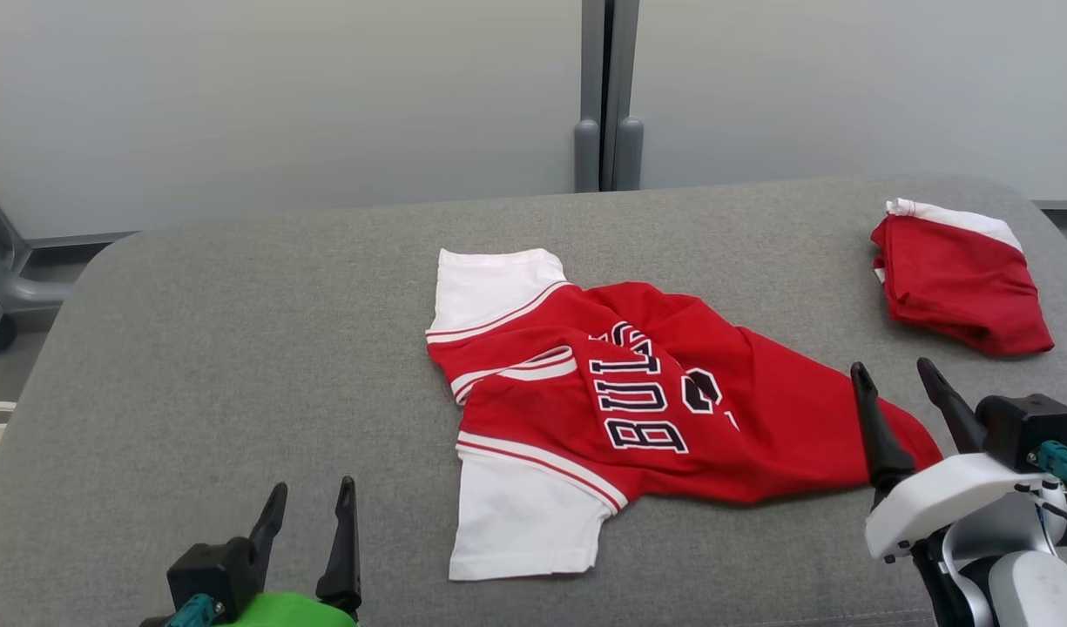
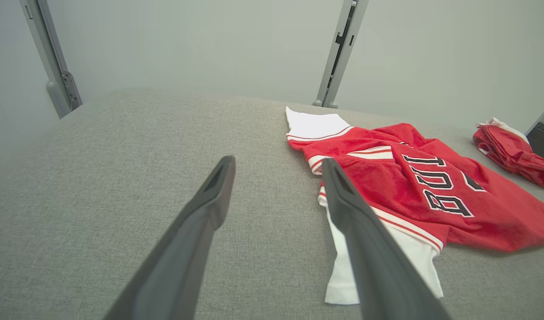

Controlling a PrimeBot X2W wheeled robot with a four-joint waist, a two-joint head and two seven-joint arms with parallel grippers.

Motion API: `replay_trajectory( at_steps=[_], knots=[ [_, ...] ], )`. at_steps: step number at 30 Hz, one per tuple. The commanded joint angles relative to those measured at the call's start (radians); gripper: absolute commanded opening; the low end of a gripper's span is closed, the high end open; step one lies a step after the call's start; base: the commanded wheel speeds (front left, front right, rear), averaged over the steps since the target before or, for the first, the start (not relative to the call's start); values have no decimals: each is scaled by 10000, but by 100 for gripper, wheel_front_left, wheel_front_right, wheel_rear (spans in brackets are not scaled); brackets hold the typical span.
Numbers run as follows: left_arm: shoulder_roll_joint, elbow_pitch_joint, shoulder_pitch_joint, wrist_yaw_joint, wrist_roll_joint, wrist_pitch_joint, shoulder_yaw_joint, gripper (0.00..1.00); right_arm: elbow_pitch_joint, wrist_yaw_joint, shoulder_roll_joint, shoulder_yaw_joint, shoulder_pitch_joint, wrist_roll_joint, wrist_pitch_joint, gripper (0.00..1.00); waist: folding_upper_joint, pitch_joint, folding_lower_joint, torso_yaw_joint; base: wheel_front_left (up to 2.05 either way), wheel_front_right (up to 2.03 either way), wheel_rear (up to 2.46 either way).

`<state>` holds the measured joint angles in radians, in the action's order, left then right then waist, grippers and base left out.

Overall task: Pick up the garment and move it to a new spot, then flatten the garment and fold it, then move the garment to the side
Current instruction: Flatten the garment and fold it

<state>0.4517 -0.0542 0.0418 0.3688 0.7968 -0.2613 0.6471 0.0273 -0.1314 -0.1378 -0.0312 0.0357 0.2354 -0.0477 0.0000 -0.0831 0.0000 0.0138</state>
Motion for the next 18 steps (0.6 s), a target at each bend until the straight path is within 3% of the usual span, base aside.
replay_trajectory(
  at_steps=[1, 18],
  knots=[
    [65, 113, -247, -18, -131, -35, -43, 100, -182, 15, 77, -16, -220, -108, -42, 100, 0, -52, 0, 36, 0, 0, 0],
    [367, 459, -940, 1, -327, -35, -444, 100, -867, 15, 603, -144, -973, -422, -285, 100, 0, -209, 0, 21, 0, 0, 0]
  ],
)
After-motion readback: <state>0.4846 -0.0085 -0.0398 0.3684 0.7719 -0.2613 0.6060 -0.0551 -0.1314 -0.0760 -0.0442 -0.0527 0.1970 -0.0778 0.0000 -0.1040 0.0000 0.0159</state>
